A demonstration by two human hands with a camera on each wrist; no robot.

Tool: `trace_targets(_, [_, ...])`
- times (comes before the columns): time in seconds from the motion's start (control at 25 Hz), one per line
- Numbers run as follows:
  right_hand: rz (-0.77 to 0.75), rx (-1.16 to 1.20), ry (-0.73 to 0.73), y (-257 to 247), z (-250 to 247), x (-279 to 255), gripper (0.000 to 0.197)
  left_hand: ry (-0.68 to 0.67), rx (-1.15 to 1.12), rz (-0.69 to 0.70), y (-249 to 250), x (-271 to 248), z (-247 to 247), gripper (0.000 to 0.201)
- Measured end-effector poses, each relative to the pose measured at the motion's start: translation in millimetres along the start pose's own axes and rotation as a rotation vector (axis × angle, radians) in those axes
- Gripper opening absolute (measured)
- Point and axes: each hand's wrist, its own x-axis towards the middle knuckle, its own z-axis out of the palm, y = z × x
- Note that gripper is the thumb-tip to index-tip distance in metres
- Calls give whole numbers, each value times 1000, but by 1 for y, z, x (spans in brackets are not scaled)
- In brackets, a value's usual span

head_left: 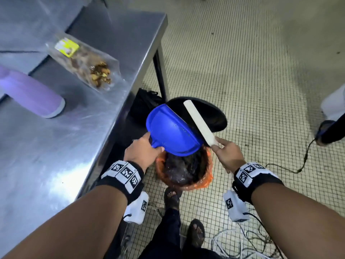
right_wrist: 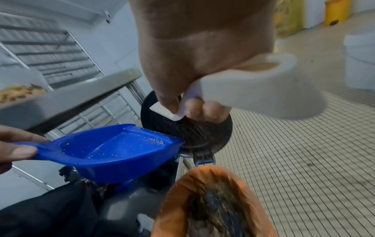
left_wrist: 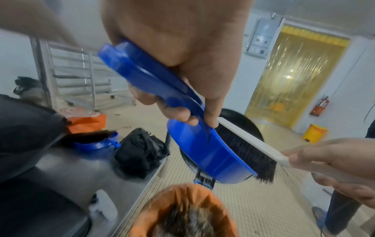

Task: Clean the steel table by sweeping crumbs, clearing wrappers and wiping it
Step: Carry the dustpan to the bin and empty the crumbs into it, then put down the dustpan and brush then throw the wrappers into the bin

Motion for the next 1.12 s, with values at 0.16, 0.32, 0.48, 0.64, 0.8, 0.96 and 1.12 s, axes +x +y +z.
trace_targets(0.16, [-108, 49, 48, -28, -43, -23, 44, 100, -38, 53, 20, -22, -50, 63])
trace_targets(0.32, [-183, 122, 82, -57, -74, -40, 42, 175, -112, 61, 28, -45, -86, 65])
trace_targets(0.48, [-272, 245, 108, -102, -96, -52, 42, 279, -246, 67, 34, -72, -128, 54])
trace_targets(0.64, [-388, 223, 135, -158, -100, -62, 46, 383, -368, 49, 20, -93, -169, 66])
trace_targets(0.8, [-541, 266, 109, -224, -90, -90, 46, 487, -482, 0, -18, -116, -210, 65])
trace_targets(0.96, [-677, 306, 75, -283, -60, -126, 44, 583, -619, -64, -67, -152, -245, 74])
trace_targets(1.12, [-793, 386, -7, -334, -10, -173, 46, 701, -659, -134, -128, -197, -267, 79])
